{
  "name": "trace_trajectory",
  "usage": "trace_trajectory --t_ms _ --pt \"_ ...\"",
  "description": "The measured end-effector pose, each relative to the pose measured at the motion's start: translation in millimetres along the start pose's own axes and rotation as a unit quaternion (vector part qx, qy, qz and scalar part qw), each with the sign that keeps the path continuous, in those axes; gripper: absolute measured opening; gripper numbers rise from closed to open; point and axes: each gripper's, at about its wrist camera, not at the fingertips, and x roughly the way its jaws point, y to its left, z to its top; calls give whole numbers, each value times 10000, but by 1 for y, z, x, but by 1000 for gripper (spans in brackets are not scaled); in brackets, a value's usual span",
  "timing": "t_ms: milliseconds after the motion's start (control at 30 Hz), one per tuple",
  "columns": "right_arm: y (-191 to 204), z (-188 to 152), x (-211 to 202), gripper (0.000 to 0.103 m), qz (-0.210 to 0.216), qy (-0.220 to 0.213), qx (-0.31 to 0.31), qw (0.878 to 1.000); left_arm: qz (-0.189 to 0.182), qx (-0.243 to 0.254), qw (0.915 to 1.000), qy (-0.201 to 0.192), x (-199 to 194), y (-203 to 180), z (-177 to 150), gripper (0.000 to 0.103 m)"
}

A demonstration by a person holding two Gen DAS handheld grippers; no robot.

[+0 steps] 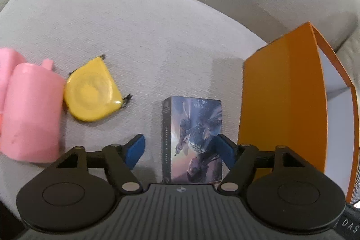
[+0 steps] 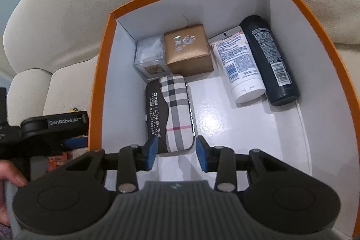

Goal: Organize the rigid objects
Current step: 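Carry the photo card box into the orange box with the left tool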

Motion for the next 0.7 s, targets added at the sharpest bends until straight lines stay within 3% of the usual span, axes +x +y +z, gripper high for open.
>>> trace_trajectory --t_ms 167,200,233,267,433,500,700 --pt "-4 1 4 39 -47 55 58 10000 -101 117 9998 -90 8 -10 -2 80" --pt "-4 1 6 39 -52 68 66 9999 -112 144 9998 -108 8 -12 -2 75" --pt "-3 1 6 39 -60 75 67 9999 -223 188 9995 -135 4 -15 -3 56" --pt "-3 1 7 39 -71 82 62 9999 -294 188 9993 -158 0 -18 -4 48" --pt "-2 -2 0 39 -71 20 57 10000 -518 361 9976 -295 -26 -20 -4 25" --pt "-2 -3 -7 39 -18 -38 62 10000 -495 655 9954 -494 -49 -27 -6 25" --pt "-2 -3 -37 39 -73 -298 -16 9995 -942 1099 9849 -948 -117 -54 -8 25"
